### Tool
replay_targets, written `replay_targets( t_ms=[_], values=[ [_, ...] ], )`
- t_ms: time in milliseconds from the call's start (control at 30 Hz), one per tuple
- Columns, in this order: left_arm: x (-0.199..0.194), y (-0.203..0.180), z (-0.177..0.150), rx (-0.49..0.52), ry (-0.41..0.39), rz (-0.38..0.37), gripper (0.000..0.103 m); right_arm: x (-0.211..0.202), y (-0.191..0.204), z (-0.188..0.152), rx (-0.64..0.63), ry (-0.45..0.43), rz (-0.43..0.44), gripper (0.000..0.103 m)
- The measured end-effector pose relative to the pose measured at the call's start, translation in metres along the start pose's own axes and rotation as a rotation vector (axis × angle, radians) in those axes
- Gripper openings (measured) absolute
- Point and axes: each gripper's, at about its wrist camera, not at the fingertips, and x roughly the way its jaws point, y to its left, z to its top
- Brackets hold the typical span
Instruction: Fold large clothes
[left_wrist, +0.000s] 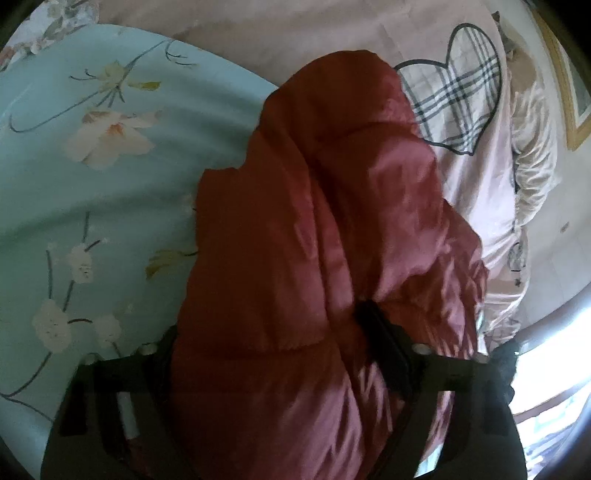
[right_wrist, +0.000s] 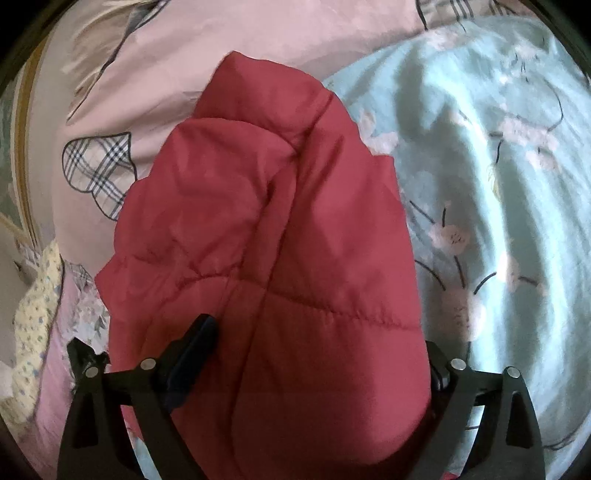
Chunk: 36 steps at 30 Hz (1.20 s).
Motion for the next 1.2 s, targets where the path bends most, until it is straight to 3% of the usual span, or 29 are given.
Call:
replay_targets(
  t_ms=[67,167,267,433,733,1033,1200],
  values=[
    [-0.001,-0.004,-0.003,0.019,-0.005,-0.001,0.062,0.000,0.003,-0.001,-0.010,0.005,0.003,0.083],
    [-0.006,-0.010,-0.005,0.036,-0.010,0.000,0.052,-0.006,0.010,-0.003,-0.038,0.002,-0.007,0.068],
    [-0.012,-0.014,-0.006,0.036,-0.014,-0.005,0.046,-0.011,0.018,-0.002,-0.057,0.002,-0.010,0.054],
    [-0.030,-0.022,-0.008,0.041,-0.025,-0.021,0.039,-0.027,0.026,-0.005,-0.070,0.000,0.008,0.043],
    [-0.087,-0.029,-0.046,0.096,-0.007,-0.066,0.037,-0.063,0.038,-0.048,-0.095,0.054,0.036,0.040],
    [-0.147,-0.015,-0.100,0.081,0.018,-0.088,0.036,-0.109,0.044,-0.121,-0.096,0.101,0.087,0.040],
    [-0.163,-0.006,-0.127,0.066,0.044,-0.100,0.036,-0.125,0.039,-0.145,-0.064,0.103,0.105,0.040]
  ],
)
